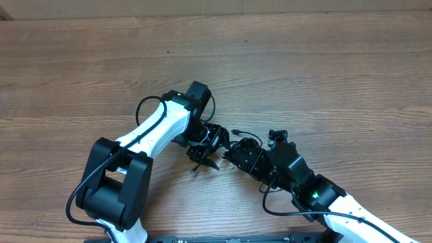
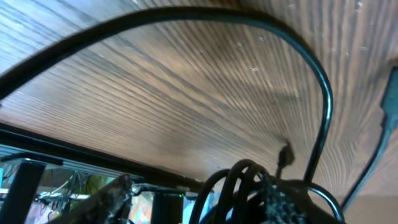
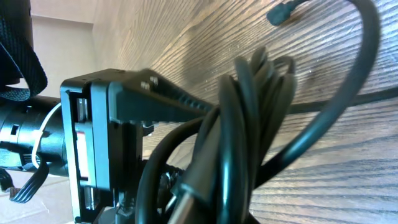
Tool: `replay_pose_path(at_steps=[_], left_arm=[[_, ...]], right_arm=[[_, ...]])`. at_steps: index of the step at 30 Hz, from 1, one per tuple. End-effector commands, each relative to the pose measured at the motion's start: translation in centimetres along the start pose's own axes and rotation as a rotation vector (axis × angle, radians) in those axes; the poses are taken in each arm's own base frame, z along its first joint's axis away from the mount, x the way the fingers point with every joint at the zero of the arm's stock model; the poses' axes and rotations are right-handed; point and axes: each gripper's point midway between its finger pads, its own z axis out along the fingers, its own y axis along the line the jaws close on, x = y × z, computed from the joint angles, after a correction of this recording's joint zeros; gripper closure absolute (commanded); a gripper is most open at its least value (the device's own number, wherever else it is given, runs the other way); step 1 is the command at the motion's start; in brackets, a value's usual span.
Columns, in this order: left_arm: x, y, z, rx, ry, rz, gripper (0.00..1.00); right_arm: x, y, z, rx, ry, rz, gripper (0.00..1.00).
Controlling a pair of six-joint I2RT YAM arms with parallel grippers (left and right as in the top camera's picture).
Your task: Untangle cables
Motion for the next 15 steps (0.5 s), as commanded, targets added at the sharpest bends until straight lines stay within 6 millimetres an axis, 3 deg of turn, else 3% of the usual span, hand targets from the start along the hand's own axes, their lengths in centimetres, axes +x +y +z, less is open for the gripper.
replay_pose_path(at_steps=[1,5,9,15], left_arm=[[1.1,0.03,0.71,-0.01,0.066,0.008,0.36],[1.26,-0.14,0.7,-0.003,0.076,0.013,0.53],[1.46,-0.44,0.69,0.008,0.087,0.023,0.62],[1.81,-0.53,0.66,0.012,0.108,0.026,0.61]], right_arm=[[-0.11,0.7,-0.09,-0.024,-0.005,-0.014,0.83],[-0.11,0.69,-0.09,-0.024,-0.005,-0.014,0.83],[-0.11,0.7,-0.09,-0.024,-0.005,-0.014,0.83],[-0.11,0.7,-0.09,-0.024,-0.005,-0.014,0.83]])
